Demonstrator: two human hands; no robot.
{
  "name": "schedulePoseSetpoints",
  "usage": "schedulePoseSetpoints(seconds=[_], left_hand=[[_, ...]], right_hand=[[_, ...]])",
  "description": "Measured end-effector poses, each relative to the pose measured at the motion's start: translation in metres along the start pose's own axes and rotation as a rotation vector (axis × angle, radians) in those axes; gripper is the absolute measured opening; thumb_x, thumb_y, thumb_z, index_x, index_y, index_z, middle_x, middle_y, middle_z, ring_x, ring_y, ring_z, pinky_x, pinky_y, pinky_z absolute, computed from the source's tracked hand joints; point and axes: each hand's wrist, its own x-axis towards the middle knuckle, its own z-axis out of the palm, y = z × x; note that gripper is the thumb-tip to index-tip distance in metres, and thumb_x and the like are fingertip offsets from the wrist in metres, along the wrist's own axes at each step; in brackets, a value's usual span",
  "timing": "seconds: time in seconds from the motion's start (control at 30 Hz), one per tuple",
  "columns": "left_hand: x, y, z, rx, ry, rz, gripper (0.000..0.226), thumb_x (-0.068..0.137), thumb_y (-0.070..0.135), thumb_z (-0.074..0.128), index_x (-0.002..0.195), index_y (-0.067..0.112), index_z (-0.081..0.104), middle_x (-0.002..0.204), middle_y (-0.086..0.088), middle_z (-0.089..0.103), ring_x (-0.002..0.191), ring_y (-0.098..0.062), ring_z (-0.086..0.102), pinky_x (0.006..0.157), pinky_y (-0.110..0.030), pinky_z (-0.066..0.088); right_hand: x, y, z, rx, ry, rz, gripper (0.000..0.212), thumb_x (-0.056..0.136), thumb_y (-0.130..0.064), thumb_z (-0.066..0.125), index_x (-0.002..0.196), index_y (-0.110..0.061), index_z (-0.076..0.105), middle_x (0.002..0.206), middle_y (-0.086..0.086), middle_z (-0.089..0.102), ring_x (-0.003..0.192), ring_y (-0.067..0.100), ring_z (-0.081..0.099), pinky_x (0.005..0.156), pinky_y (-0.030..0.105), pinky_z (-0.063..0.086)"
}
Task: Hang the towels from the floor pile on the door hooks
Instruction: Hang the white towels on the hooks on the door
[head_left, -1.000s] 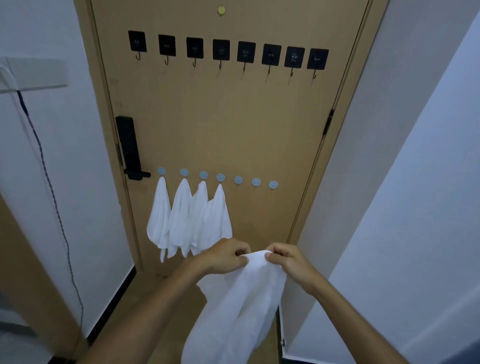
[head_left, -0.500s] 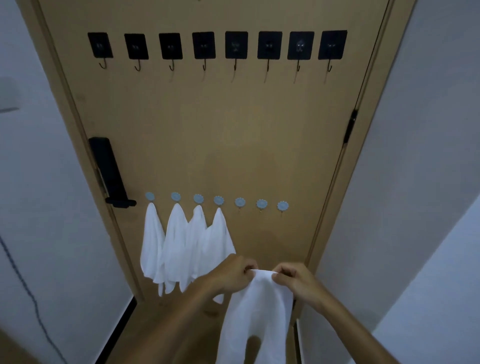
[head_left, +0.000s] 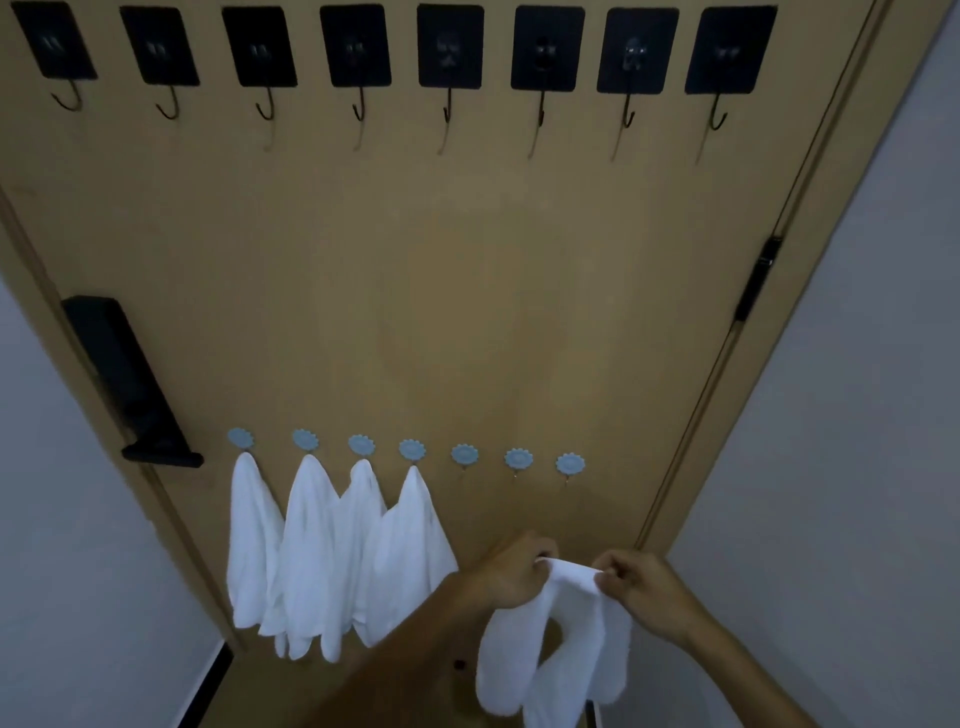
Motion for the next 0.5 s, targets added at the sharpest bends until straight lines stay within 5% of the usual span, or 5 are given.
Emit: schedulePoseSetpoints(seconds=[0.23,0.37,0.5], left_hand=[[0.057,-0.076,-0.040,-0.015,0.019,0.052,0.014,0.097,0.009,0.038,0.085,0.013,0.043,0.091,-0.005,0.046,0.085,-0.016,0.043,0.075,-0.024,0.034],[0.081,-0.130,-0.062,-0.018,0.057,-0.047,0.021,0.094,0.002,0.040,0.077,0.013,0.043,0.087,-0.015,0.051,0.086,-0.025,0.050,0.074,-0.025,0.032],[0.099,-0.165,-0.077,0.033,0.195,-0.172,0.029,0.095,0.006,0.041,0.120,0.002,0.055,0.125,-0.015,0.056,0.120,-0.029,0.051,0.098,-0.028,0.037]], right_hand=[[0.101,-0.014,0.028,-0.116,0.018,-0.042,0.016,0.094,-0.016,0.050,0.078,-0.014,0.054,0.076,-0.001,0.055,0.071,0.012,0.049,0.065,0.026,0.037],[0.161,-0.029,0.057,-0.101,-0.026,-0.032,0.019,0.094,-0.020,0.050,0.075,-0.018,0.044,0.062,-0.011,0.048,0.056,0.002,0.045,0.055,0.020,0.035],[0.206,-0.044,0.082,-0.007,0.046,-0.066,0.025,0.088,-0.005,0.053,0.073,-0.020,0.041,0.063,-0.012,0.045,0.060,0.001,0.042,0.058,0.018,0.032]])
